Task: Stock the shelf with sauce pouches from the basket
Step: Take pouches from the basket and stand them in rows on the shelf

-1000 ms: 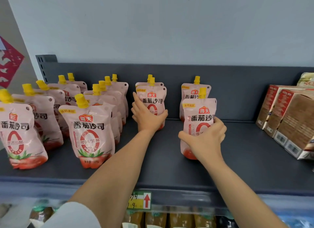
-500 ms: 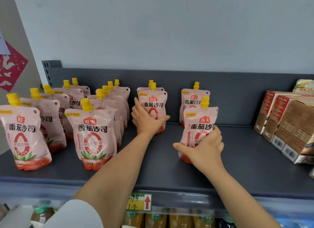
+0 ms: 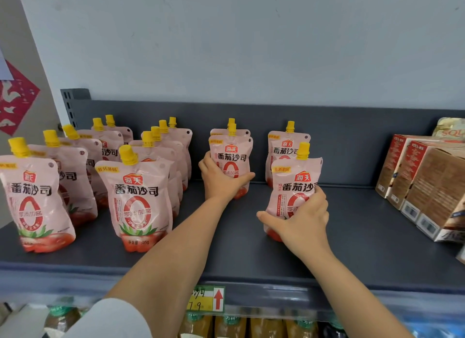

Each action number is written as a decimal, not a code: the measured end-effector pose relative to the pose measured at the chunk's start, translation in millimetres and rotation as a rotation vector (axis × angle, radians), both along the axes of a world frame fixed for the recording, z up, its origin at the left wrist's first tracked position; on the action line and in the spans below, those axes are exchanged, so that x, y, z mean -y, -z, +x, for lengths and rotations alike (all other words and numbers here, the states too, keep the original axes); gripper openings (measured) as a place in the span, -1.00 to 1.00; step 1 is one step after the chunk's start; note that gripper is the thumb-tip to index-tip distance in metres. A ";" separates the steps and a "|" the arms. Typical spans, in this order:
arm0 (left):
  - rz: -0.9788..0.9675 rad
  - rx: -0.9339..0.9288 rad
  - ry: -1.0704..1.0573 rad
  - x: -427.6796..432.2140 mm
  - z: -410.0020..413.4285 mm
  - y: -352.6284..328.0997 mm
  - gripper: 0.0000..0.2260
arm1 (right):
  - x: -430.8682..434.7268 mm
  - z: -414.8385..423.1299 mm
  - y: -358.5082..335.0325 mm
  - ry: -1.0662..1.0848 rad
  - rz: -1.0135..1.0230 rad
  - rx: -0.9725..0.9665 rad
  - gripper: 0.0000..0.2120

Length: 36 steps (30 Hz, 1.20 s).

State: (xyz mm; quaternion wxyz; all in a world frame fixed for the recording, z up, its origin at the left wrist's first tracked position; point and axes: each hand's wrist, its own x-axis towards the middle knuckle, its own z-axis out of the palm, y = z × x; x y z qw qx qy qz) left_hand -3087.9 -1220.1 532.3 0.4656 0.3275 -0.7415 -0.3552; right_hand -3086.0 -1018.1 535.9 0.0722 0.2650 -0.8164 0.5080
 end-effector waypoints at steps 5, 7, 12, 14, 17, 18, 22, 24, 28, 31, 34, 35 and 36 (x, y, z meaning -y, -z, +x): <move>0.011 0.005 -0.042 -3.5 -2.9 -1.4 -0.02 | -1.1 -0.3 1.2 -0.006 -0.003 0.008 0.12; 0.015 0.012 -0.053 -4.3 -3.2 -2.7 -0.02 | -1.7 0.6 1.8 -0.012 0.008 0.012 0.15; 0.014 0.033 -0.051 -5.9 -0.1 -4.8 -0.01 | -1.4 0.4 1.5 -0.025 0.032 0.019 0.25; 0.019 0.051 -0.055 -7.5 1.4 -5.6 0.01 | -1.1 0.2 0.8 -0.029 0.046 0.014 0.25; 0.034 0.112 -0.082 -11.4 6.5 -9.8 0.09 | -2.3 0.2 -0.2 -0.029 0.049 0.000 0.21; 0.055 0.136 -0.083 -13.0 9.3 -11.8 0.13 | -3.5 -1.7 0.3 -0.026 0.035 0.008 0.16; 0.179 0.285 -0.062 -23.2 20.5 -17.3 0.20 | -10.1 -14.3 -1.3 -0.014 -0.065 0.071 -0.22; 0.237 0.302 -0.062 -29.7 28.2 -18.4 0.10 | -10.8 -18.9 -2.9 -0.025 -0.058 0.075 -0.28; 0.229 0.159 0.167 -33.4 47.6 -13.3 -0.10 | -0.3 -20.4 -6.5 -0.046 -0.043 0.080 -0.27; 0.266 0.209 0.432 -39.9 68.4 -13.2 -0.22 | 17.9 -20.1 -8.4 -0.055 -0.043 0.081 -0.23; 0.140 0.276 0.503 -44.2 83.9 -12.2 -0.15 | 44.6 -17.7 -8.2 -0.073 -0.048 0.089 -0.20; 0.091 0.283 0.516 -44.7 87.1 -11.7 -0.13 | 54.4 -16.6 -8.2 -0.082 -0.044 0.086 -0.19; 0.060 0.276 0.527 -44.7 89.5 -11.4 -0.10 | 64.0 -14.9 -8.6 -0.091 -0.045 0.085 -0.19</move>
